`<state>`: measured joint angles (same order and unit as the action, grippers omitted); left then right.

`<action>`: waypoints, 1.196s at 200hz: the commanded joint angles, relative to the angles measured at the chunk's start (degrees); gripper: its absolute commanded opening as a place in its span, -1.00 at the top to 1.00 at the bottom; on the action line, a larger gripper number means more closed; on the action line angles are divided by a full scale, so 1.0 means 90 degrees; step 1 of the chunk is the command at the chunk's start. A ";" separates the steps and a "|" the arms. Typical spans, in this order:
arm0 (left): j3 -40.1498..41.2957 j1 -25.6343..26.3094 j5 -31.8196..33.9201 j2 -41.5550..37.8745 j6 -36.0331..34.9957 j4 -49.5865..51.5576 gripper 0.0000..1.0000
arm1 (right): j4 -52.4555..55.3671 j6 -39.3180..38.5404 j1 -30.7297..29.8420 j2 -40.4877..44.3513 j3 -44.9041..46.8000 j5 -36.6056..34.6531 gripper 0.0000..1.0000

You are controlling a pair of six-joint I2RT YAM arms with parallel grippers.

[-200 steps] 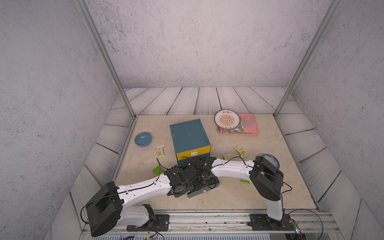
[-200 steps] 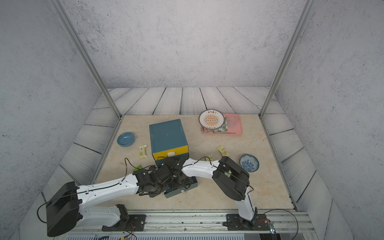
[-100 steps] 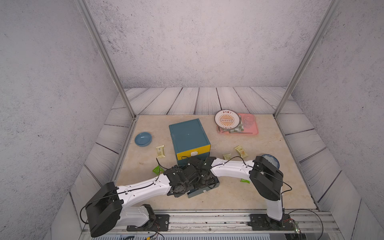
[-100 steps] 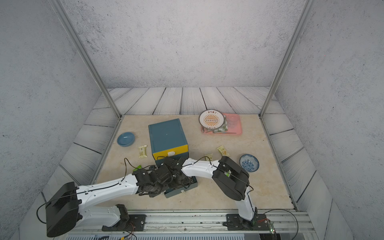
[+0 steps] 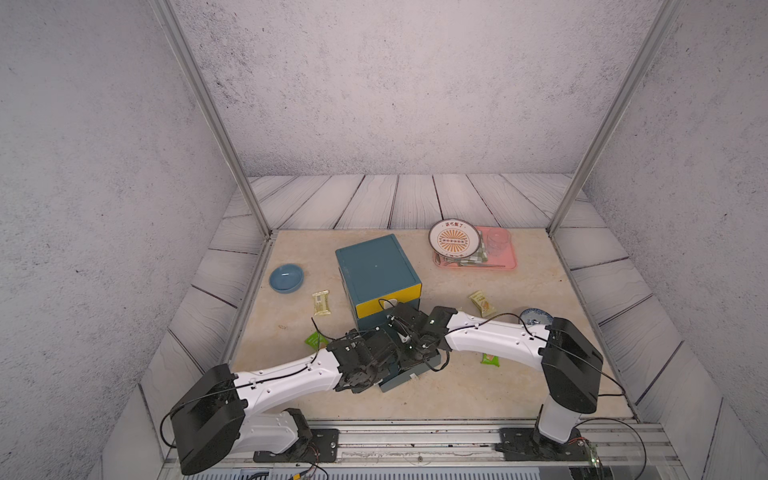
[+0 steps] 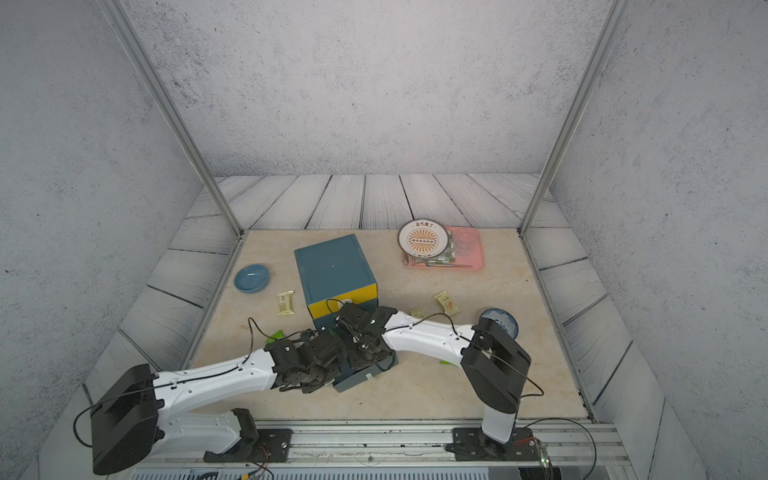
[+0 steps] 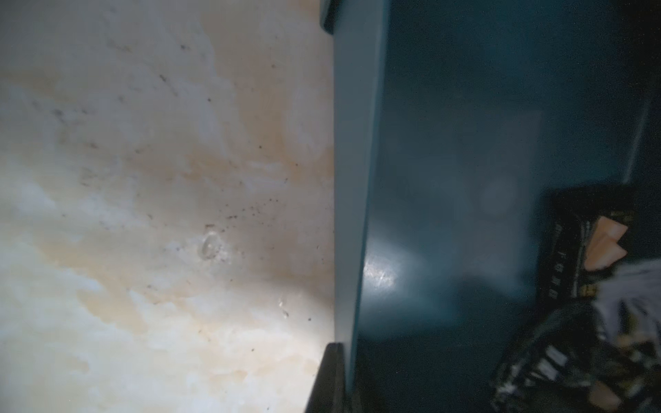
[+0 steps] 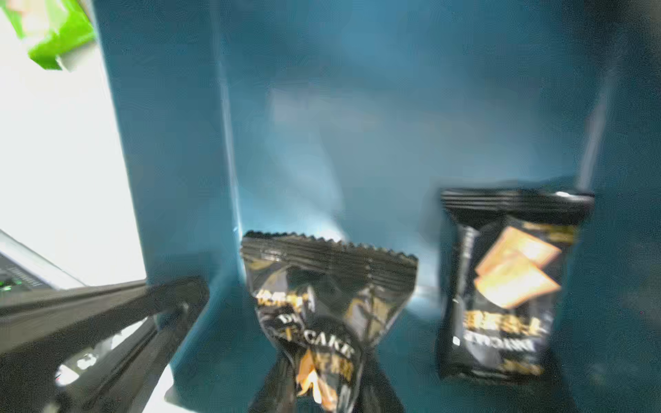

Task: Take the cookies out of the drawer
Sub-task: Pick up the cookie from the drawer, then place the cookie at the center of the board.

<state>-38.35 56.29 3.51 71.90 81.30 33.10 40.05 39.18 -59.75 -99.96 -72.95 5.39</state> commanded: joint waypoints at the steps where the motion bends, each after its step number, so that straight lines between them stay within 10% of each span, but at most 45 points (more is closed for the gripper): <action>1: 0.0220 -0.0074 0.0088 0.0185 0.0042 0.0063 1.00 | 0.0280 0.0018 0.0121 0.0300 0.0079 -0.0177 0.45; 151: -0.0011 -0.0161 0.0215 0.0104 -0.0235 0.0471 1.00 | 0.1333 -0.0488 0.2160 0.2015 0.0151 0.0087 0.41; 239: -0.0138 -0.0333 0.0426 -0.0049 -0.0560 0.0756 1.00 | 0.0590 -0.1034 0.2958 0.1874 0.2010 0.0513 0.42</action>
<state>-39.09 54.57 4.05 71.90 77.49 35.81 47.83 30.24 -33.06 -83.18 -61.06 8.40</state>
